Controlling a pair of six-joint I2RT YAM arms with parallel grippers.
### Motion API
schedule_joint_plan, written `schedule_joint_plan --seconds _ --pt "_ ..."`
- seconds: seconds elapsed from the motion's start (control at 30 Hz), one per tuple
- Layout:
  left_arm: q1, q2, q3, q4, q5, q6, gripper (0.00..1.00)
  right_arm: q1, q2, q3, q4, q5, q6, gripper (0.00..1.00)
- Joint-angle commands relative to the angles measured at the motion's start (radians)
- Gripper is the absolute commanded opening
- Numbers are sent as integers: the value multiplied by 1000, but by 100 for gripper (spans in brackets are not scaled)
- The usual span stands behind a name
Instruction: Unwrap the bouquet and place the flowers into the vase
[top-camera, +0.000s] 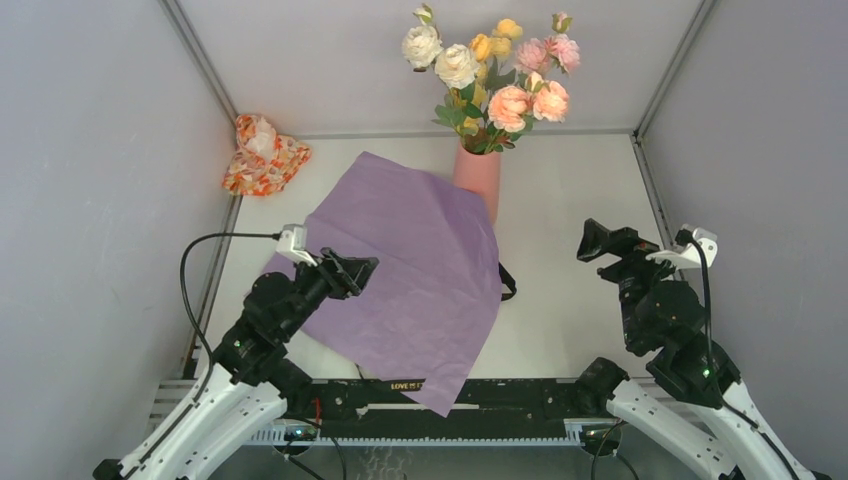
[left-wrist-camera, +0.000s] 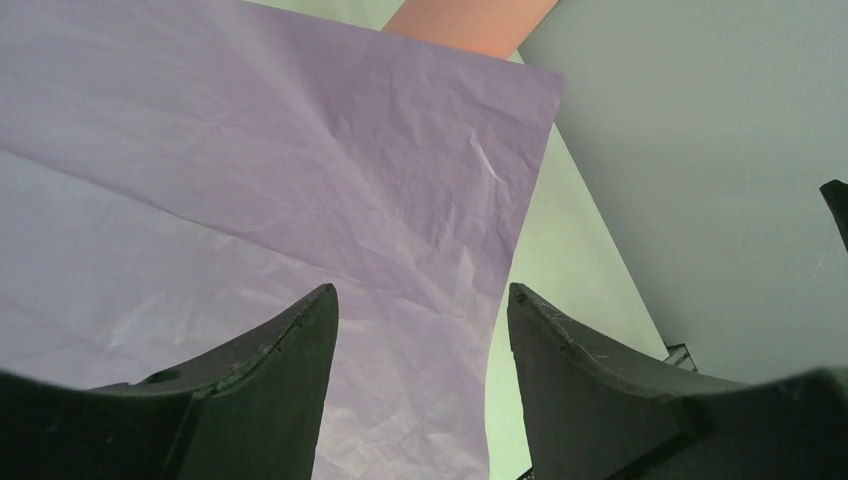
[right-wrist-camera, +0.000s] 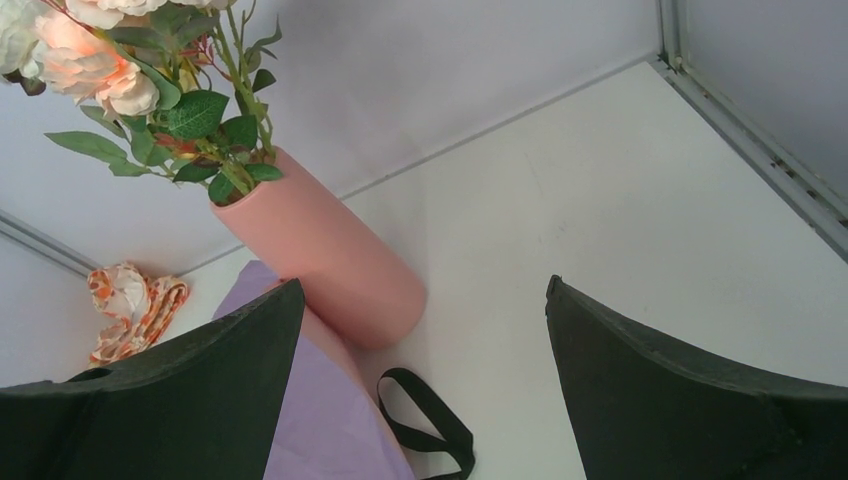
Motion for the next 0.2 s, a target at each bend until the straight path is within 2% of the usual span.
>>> schedule_joint_plan --seconds 0.0,0.17 --pt "-6 -10 1 11 -15 -10 68 -2 38 13 3 24 13 99" --pt "-5 -10 0 9 -20 -9 68 -3 80 38 -6 0 21 100"
